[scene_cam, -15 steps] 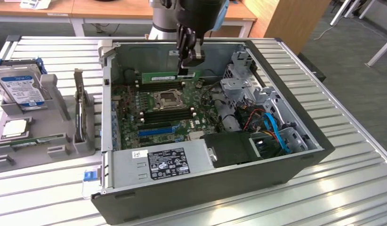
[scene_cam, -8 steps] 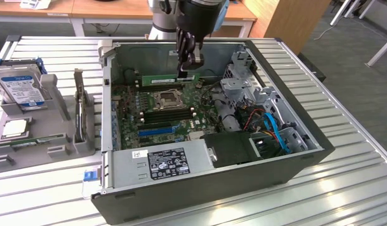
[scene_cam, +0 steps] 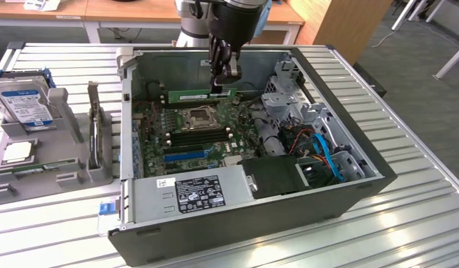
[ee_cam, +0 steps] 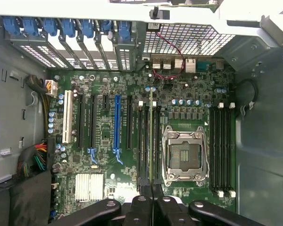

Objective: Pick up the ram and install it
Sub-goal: 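Insert the ram into the slot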

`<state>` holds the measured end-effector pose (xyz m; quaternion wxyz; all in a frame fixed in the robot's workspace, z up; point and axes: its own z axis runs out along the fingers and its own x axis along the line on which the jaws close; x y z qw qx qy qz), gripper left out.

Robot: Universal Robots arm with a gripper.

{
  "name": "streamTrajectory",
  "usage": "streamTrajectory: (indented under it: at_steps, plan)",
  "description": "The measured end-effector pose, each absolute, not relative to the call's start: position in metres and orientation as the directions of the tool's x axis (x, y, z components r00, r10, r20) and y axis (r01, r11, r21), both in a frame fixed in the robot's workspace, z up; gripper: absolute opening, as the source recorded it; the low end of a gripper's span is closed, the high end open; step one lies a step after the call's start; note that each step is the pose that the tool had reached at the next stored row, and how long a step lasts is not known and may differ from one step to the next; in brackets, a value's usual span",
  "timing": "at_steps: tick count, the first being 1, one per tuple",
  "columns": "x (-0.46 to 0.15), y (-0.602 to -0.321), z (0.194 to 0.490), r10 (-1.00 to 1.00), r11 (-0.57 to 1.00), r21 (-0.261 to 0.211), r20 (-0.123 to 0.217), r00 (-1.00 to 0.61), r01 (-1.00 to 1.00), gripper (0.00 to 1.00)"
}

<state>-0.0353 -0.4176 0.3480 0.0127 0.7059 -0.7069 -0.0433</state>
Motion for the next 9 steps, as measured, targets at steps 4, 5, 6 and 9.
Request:
streamTrajectory:
  at_steps: [4,5,6,9]
  plan:
    - [-0.0353,-0.4176,0.3480,-0.999,0.000,0.079,-0.043,-0.003,-0.997,0.12]
    - [-0.0353,-0.4176,0.3480,-0.999,0.000,0.079,-0.043,-0.003,-0.997,0.12]
    - [-0.0353,-0.4176,0.3480,-0.999,0.000,0.079,-0.043,-0.003,-0.997,0.12]
    - [-0.0353,-0.4176,0.3471,-0.999,0.000,0.079,-0.044,-0.003,-0.997,0.12]
